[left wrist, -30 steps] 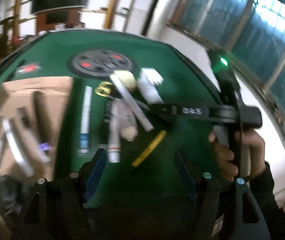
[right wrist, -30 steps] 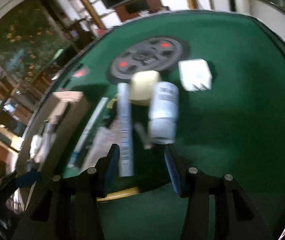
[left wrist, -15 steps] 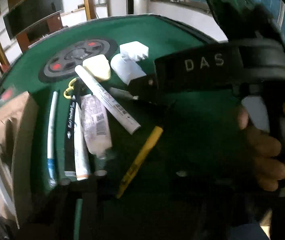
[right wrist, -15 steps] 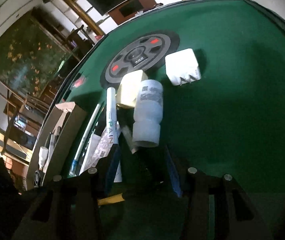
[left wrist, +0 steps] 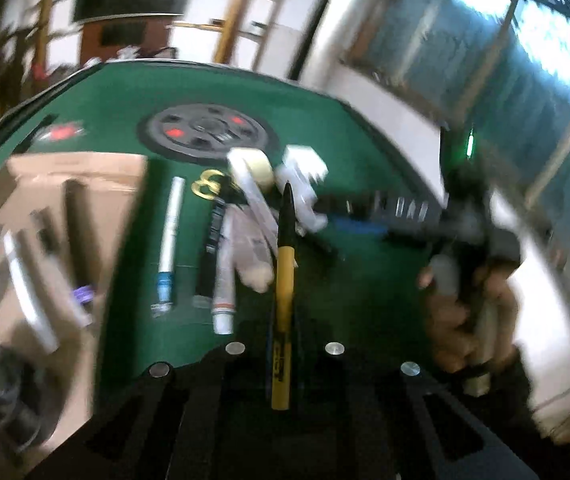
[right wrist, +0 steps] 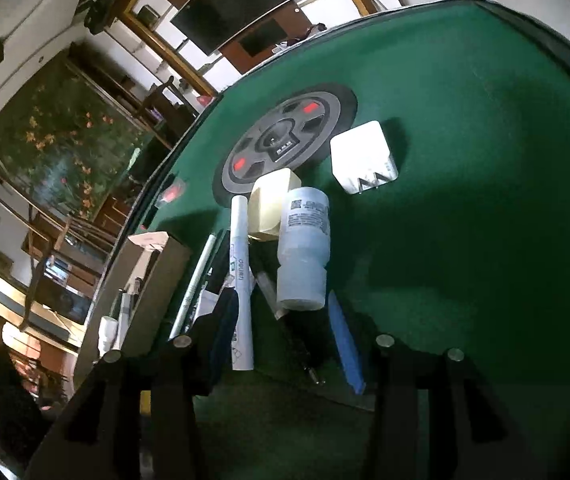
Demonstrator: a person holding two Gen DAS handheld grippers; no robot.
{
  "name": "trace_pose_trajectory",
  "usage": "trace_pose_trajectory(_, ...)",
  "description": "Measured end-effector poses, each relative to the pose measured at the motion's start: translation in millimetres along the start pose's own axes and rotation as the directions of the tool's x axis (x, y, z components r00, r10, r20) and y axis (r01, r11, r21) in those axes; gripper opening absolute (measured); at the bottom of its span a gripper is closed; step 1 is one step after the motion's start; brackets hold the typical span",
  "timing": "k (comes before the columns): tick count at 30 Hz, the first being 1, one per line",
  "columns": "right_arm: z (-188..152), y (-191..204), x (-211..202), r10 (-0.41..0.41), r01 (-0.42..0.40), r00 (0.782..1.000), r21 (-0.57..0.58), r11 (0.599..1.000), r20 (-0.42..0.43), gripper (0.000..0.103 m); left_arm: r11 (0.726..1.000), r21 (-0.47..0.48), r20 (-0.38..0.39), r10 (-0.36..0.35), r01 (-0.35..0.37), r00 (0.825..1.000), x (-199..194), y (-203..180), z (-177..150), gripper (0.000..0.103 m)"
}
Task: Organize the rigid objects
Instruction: 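Grasp a yellow-and-black pen with the left gripper while the right gripper grasps a white bottle, then lower the yellow pen and white bottle into the cardboard box and release both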
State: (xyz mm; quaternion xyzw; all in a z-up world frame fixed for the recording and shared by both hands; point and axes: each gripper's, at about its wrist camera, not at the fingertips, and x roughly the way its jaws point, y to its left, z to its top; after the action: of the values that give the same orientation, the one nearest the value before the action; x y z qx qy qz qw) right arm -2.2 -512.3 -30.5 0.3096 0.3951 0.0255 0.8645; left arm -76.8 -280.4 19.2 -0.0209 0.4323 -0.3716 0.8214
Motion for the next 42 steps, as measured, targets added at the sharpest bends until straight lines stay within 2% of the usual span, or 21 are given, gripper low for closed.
trace_pose_trajectory(3, 5.2, 1.0, -0.2, -0.042, 0.043, 0.999, 0.053, 0.998, -0.025, 0.046, 0.995, -0.100, 0.048, 0.000, 0.005, 0.999, -30.0, 25.8, 5.7, 0.007)
trace_pose_trajectory(5, 18.0, 10.0, 5.4, -0.126, 0.130, 0.990, 0.066, 0.989, -0.059, 0.046, 0.988, -0.153, 0.071, 0.021, -0.010, 0.997, -41.5, 40.1, 6.3, 0.007)
trace_pose_trajectory(8, 30.8, 21.4, 20.6, -0.159, 0.161, 0.985, 0.019, 0.987, -0.069, 0.046, 0.967, -0.253, 0.081, 0.035, -0.014, 0.996, -51.9, 64.5, 3.9, 0.007)
trace_pose_trajectory(11, 30.4, 26.3, 39.4, -0.230, 0.230, 0.972, -0.021, 0.973, -0.055, 0.045, 0.949, -0.315, 0.099, 0.067, -0.033, 0.993, -66.6, 83.8, -3.1, 0.007)
trace_pose_trajectory(14, 24.0, 26.8, 46.8, -0.289, 0.288, 0.957, -0.049, 0.957, -0.031, 0.036, 0.928, -0.370, 0.117, 0.089, -0.040, 0.989, -77.7, 106.2, -0.3, 0.007)
trace_pose_trajectory(20, 18.2, 26.3, 41.9, -0.262, 0.262, 0.965, -0.041, 0.964, 0.003, 0.033, 0.885, -0.457, 0.121, 0.160, -0.088, 0.980, -92.4, 140.3, 5.8, 0.007)
trace_pose_trajectory(22, 16.7, 27.4, 29.4, -0.212, 0.212, 0.977, -0.020, 0.977, 0.038, 0.033, 0.879, -0.462, 0.107, 0.191, -0.122, 0.976, -87.3, 150.6, 7.6, 0.007)
trace_pose_trajectory(24, 16.0, 35.7, 13.1, -0.201, 0.203, 0.976, -0.022, 0.979, 0.089, 0.033, 0.872, -0.466, 0.075, 0.210, -0.152, 0.975, -81.4, 158.4, 8.5, 0.007)
trace_pose_trajectory(28, 10.7, 73.8, -14.3, -0.065, 0.076, 0.989, -0.085, 0.993, 0.129, 0.033, 0.879, -0.434, 0.042, 0.236, -0.195, 0.971, -73.3, 166.9, 12.5, 0.007)
trace_pose_trajectory(31, 5.5, 113.4, -14.9, 0.066, -0.052, 0.994, -0.163, 0.985, 0.084, 0.033, 0.901, -0.378, 0.021, 0.237, -0.211, 0.971, -69.9, 169.2, 20.7, 0.007)
trace_pose_trajectory(34, 2.4, 147.4, 2.2, 0.119, -0.113, 0.993, -0.211, 0.971, 0.014, 0.033, 0.897, -0.404, 0.002, 0.199, -0.181, 0.980, -60.8, 178.3, 30.4, 0.007)
trace_pose_trajectory(38, 2.8, 182.3, 39.8, 0.109, -0.119, 0.993, -0.253, 0.960, -0.051, 0.033, 0.866, -0.471, -0.021, 0.181, -0.169, 0.983, -43.4, 188.6, 36.5, 0.007)
trace_pose_trajectory(40, 1.1, 192.4, 65.1, 0.081, -0.105, 0.992, -0.275, 0.956, -0.097, 0.033, 0.845, -0.506, -0.032, 0.179, -0.171, 0.983, -37.9, 191.0, 34.8, 0.008)
trace_pose_trajectory(42, 0.5, 197.9, 89.4, 0.036, -0.069, 0.993, -0.294, 0.953, -0.115, 0.033, 0.839, -0.510, -0.038, 0.198, -0.189, 0.980, -33.4, 189.7, 33.6, 0.008)
